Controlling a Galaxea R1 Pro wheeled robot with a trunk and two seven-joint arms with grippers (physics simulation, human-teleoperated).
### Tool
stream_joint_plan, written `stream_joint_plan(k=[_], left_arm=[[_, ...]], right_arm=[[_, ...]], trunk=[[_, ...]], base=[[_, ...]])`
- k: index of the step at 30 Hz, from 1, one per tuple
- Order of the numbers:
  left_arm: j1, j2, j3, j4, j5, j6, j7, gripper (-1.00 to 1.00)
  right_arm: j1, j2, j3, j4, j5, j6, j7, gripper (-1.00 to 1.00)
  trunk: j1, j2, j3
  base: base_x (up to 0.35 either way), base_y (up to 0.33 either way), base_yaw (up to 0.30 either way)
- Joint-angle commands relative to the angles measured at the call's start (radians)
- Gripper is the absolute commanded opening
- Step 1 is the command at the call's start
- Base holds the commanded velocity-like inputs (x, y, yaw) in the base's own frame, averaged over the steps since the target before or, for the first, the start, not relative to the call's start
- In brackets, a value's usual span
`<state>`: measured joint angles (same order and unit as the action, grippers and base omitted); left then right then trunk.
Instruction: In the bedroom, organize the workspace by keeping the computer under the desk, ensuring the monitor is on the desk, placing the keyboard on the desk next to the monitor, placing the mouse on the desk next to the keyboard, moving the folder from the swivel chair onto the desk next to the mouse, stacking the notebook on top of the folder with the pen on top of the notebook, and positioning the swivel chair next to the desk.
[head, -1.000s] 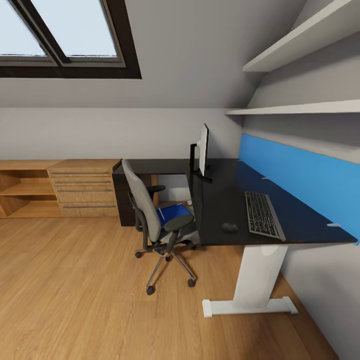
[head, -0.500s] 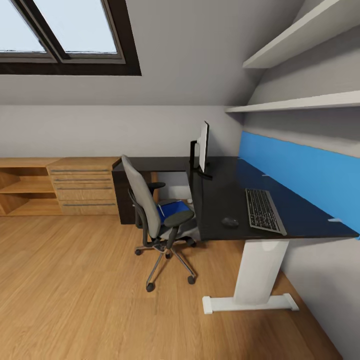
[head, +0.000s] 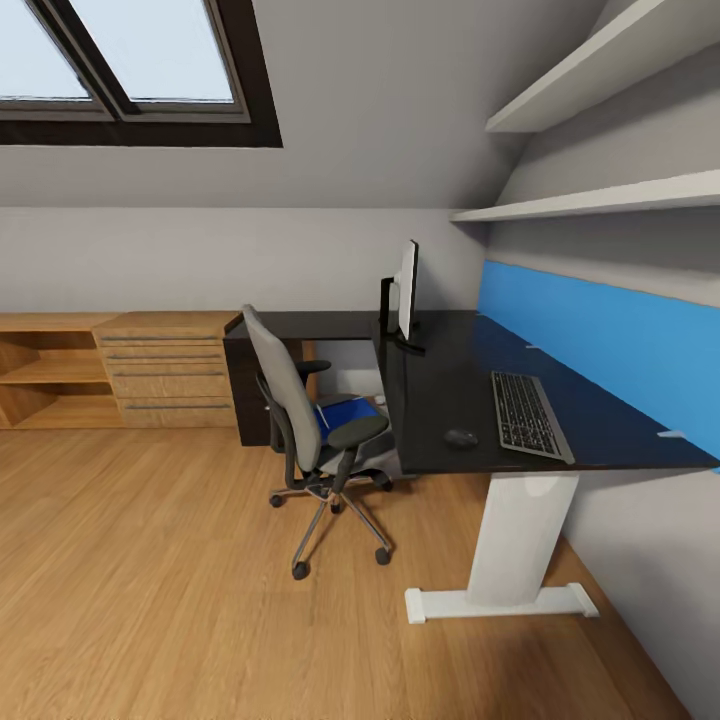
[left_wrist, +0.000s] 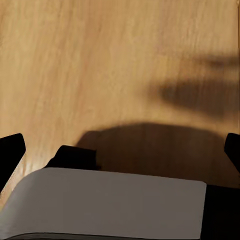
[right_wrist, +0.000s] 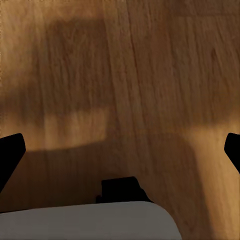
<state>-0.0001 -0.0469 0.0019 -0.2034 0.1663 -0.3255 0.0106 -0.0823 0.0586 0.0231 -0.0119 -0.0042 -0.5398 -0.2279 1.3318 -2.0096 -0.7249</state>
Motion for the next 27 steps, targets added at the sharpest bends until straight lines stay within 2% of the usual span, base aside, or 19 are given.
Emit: stream_joint_plan(k=[1, 7, 12, 16, 19, 20, 22, 23, 24, 26, 27], left_arm=[[0.0, 0.0, 0.0, -0.004, 0.004, -0.002, 0.001, 1.0], [0.0, 0.002, 0.0, -0.074, 0.003, -0.003, 0.0, 1.0], [0.0, 0.0, 0.0, -0.176, 0.003, 0.004, 0.005, 1.0], [0.0, -0.003, 0.0, -0.305, 0.002, 0.012, 0.045, 1.0], [0.0, -0.006, -0.001, -0.389, 0.001, 0.032, 0.112, 1.0], [-0.001, -0.01, -0.001, -0.433, 0.002, 0.072, 0.153, 1.0], [-0.001, -0.012, -0.001, -0.484, 0.002, 0.137, 0.188, 1.0], [-0.002, -0.014, -0.002, -0.511, 0.002, 0.175, 0.202, 1.0], [-0.002, -0.016, -0.002, -0.564, 0.003, 0.254, 0.22, 1.0], [-0.003, -0.018, -0.002, -0.629, 0.004, 0.343, 0.236, 1.0], [-0.005, -0.019, -0.002, -0.645, 0.004, 0.361, 0.24, 1.0]], right_arm=[[-0.001, 0.0, 0.002, 0.0, 0.0, -0.002, -0.005, 1.0], [-0.001, 0.002, 0.0, -0.002, -0.004, -0.005, -0.006, 1.0], [-0.001, 0.007, 0.001, -0.024, -0.005, -0.007, -0.006, 1.0], [-0.001, 0.009, 0.002, -0.13, -0.006, -0.004, -0.005, 1.0], [-0.001, 0.011, 0.003, -0.231, -0.006, 0.005, -0.005, 1.0], [-0.001, 0.012, 0.003, -0.282, -0.006, 0.015, -0.006, 1.0], [-0.001, 0.018, 0.003, -0.331, -0.006, 0.033, -0.006, 1.0], [-0.001, 0.022, 0.003, -0.355, -0.006, 0.045, -0.006, 1.0], [-0.002, 0.029, 0.004, -0.403, -0.005, 0.073, -0.005, 1.0], [-0.007, 0.04, 0.004, -0.473, -0.004, 0.121, -0.005, 1.0], [-0.012, 0.044, 0.004, -0.494, -0.004, 0.136, -0.004, 1.0]], trunk=[[0.0, 0.0, -0.001], [0.0, 0.0, -0.001], [0.0, 0.0, -0.001], [0.0, 0.0, -0.001], [0.0, 0.0, -0.001], [0.0, 0.0, -0.001], [0.0, 0.0, -0.001], [0.0, 0.0, -0.001], [0.0, 0.0, -0.001], [0.0, 0.0, -0.001], [0.0, 0.0, -0.001]], base=[[0.0, 0.0, 0.0], [0.0, 0.0, 0.0], [0.0, 0.0, 0.0], [0.0, 0.0, 0.0], [0.0, 0.0, 0.0], [0.0, 0.0, 0.0], [0.0, 0.0, 0.0], [0.0, 0.0, 0.0], [0.0, 0.0, 0.0], [0.0, 0.0, 0.0], [0.0, 0.0, 0.0]])
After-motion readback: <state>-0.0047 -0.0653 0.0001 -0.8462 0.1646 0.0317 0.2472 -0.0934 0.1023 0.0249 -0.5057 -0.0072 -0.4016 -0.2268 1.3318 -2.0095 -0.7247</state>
